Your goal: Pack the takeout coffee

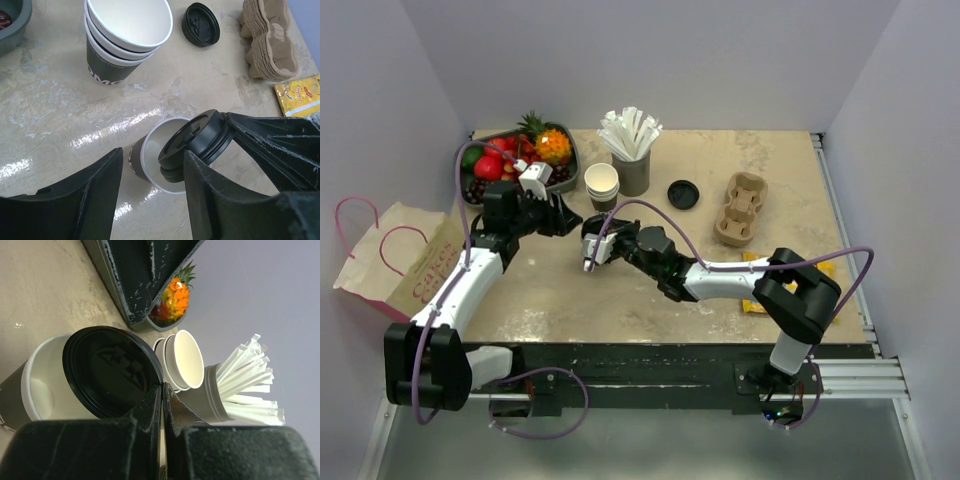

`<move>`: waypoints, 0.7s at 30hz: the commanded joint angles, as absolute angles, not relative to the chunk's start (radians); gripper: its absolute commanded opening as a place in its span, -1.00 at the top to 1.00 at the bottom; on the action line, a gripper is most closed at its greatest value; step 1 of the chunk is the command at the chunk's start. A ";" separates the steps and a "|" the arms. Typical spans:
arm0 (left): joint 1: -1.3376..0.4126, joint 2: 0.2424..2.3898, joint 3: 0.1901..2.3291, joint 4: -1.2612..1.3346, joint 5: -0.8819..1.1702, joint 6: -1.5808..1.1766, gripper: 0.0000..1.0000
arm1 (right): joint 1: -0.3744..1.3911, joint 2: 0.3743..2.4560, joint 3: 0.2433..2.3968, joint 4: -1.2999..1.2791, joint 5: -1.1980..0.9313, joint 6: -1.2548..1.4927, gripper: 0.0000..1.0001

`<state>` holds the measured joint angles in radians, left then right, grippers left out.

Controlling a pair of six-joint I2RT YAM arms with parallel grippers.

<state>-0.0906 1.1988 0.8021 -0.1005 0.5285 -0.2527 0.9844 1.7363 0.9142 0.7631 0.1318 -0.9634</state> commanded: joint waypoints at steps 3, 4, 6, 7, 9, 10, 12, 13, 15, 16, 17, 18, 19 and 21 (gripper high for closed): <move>-0.083 1.210 0.781 -0.018 0.581 -0.275 -0.11 | 0.996 1.727 0.933 0.739 0.133 -0.960 0.93; -0.083 1.216 0.778 -0.018 0.586 -0.275 -0.11 | 0.997 1.729 0.933 0.738 0.133 -0.960 0.93; -0.083 1.223 0.775 -0.015 0.594 -0.276 -0.11 | 1.000 1.726 0.933 0.729 0.132 -0.960 0.93; -0.083 1.229 0.772 -0.015 0.597 -0.275 -0.11 | 1.000 1.726 0.931 0.726 0.132 -0.959 0.93; -0.083 1.238 0.770 -0.015 0.604 -0.275 -0.11 | 1.003 1.720 0.928 0.715 0.133 -0.959 0.92; -0.083 1.239 0.770 -0.015 0.606 -0.272 -0.11 | 1.005 1.720 0.927 0.713 0.133 -0.959 0.90; -0.083 1.241 0.767 -0.015 0.614 -0.268 -0.11 | 1.008 1.715 0.928 0.701 0.132 -0.959 0.82; -0.083 1.239 0.767 -0.017 0.617 -0.268 -0.11 | 1.012 1.713 0.928 0.696 0.133 -0.959 0.78; -0.083 1.243 0.765 -0.015 0.624 -0.268 -0.11 | 1.014 1.704 0.930 0.683 0.135 -0.956 0.77; -0.083 1.244 0.764 -0.015 0.627 -0.267 -0.11 | 1.015 1.700 0.930 0.680 0.133 -0.954 0.77; -0.083 1.244 0.764 -0.015 0.635 -0.267 -0.11 | 1.017 1.695 0.928 0.669 0.135 -0.954 0.77; -0.083 1.244 0.759 -0.015 0.640 -0.267 -0.11 | 1.020 1.686 0.928 0.664 0.133 -0.951 0.76; -0.083 1.244 0.758 0.018 0.643 -0.267 -0.11 | 1.022 1.683 0.927 0.660 0.135 -0.950 0.74; -0.083 1.246 0.755 0.020 0.653 -0.267 -0.11 | 1.028 1.677 0.928 0.644 0.136 -0.948 0.72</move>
